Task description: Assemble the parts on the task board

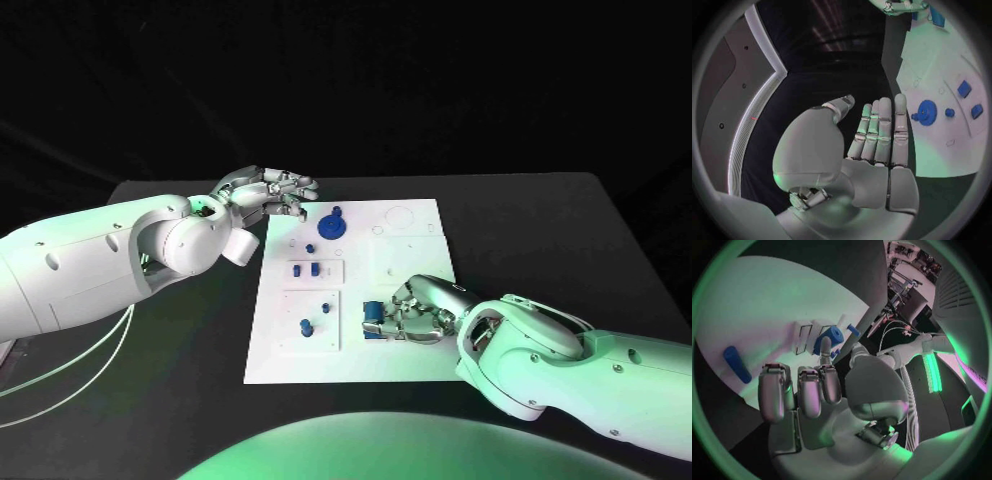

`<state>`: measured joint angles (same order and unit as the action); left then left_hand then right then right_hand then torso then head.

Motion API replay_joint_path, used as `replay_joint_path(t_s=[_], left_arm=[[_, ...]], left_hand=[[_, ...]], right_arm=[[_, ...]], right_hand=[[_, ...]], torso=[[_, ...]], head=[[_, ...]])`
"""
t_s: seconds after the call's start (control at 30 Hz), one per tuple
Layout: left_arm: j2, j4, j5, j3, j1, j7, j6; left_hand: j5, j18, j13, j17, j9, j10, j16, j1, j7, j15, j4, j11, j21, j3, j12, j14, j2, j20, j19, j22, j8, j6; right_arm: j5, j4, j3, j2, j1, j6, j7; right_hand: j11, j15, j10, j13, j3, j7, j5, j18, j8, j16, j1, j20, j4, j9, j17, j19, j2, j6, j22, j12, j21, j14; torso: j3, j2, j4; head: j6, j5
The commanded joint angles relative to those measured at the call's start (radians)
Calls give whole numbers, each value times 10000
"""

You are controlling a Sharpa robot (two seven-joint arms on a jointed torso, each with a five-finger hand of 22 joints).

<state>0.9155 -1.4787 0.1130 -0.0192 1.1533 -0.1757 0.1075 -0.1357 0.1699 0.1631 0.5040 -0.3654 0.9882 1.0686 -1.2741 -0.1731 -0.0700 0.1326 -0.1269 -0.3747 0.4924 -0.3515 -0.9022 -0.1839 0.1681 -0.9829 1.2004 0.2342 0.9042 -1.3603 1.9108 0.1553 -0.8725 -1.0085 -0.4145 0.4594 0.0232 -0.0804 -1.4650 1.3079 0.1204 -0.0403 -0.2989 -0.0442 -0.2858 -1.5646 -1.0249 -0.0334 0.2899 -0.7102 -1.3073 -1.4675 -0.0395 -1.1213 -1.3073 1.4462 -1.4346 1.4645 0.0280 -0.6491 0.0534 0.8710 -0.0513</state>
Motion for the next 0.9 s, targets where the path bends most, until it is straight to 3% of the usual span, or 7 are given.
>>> replay_joint_path(t_s=[0.03,0.07,0.13,0.43,0.67,0.9], left_arm=[[-4,-35,42,6,6,-22,-176],[0,-35,42,6,6,-21,-173],[6,-34,43,6,6,-20,-167],[11,-42,43,6,6,-18,-177],[30,-50,43,6,6,-16,-169],[37,-54,48,5,6,-11,-175]], left_hand=[[-42,72,2,-15,-12,-59,-58,6,-14,-5,0,-17,54,-76,29,73,74,56,11,-8,56,-53],[-44,72,3,-19,-13,-65,-71,-13,-13,-6,-5,-18,73,-79,29,85,80,57,15,-16,61,-54],[-44,72,3,-19,-13,-65,-71,-13,-13,-6,-5,-18,73,-79,29,85,80,57,15,-16,61,-54],[-44,72,3,-19,-13,-65,-71,-13,-13,-6,-5,-18,73,-79,29,85,80,57,15,-16,61,-54],[-44,72,3,-19,-13,-65,-71,-13,-13,-6,-5,-18,73,-79,29,85,80,57,15,-16,61,-54],[-44,72,3,-19,-13,-65,-71,-13,-13,-6,-5,-18,73,-79,29,85,80,57,15,-16,61,-54]], right_arm=[[-65,-58,2,-23,9,350,-158],[-91,-69,2,-31,9,394,-153],[-133,-86,2,-38,9,472,-144],[-303,-236,2,-27,9,524,36],[-370,-350,2,-47,9,389,174],[-380,-385,2,-55,8,438,155]], right_hand=[[93,-83,-483,1794,-293,46,-279,181,152,-62,-1423,112,-183,21,-2635,-611,8,35,-2294,-15,-31,1063],[99,-89,-487,1801,-335,47,-150,182,174,-62,-1613,107,-160,35,-2635,-610,-4,26,-2293,-8,-30,1063],[132,-119,-492,1817,-795,84,775,185,274,-62,-2508,132,-208,109,-2635,-614,18,5,-2298,-2,-48,1063],[169,-141,-519,1862,-1461,126,841,192,386,-62,-3250,153,-83,206,-2635,-621,-133,-113,-2305,42,-81,1063],[167,-144,-538,1886,-1644,120,823,196,386,-62,-3176,159,12,209,-2635,-628,-23,-180,-2311,73,-102,1063],[164,-142,-547,1896,-1657,117,829,196,379,-62,-3019,159,16,196,-2635,-629,-120,-216,-2311,86,-103,1063]], torso=[[-4,3,-6],[-4,2,-4],[-4,2,-4],[-1,1,-6],[2,3,-6],[-1,5,2]], head=[[6,-6],[5,-13],[5,-13],[17,-27],[17,-49],[17,-87]])
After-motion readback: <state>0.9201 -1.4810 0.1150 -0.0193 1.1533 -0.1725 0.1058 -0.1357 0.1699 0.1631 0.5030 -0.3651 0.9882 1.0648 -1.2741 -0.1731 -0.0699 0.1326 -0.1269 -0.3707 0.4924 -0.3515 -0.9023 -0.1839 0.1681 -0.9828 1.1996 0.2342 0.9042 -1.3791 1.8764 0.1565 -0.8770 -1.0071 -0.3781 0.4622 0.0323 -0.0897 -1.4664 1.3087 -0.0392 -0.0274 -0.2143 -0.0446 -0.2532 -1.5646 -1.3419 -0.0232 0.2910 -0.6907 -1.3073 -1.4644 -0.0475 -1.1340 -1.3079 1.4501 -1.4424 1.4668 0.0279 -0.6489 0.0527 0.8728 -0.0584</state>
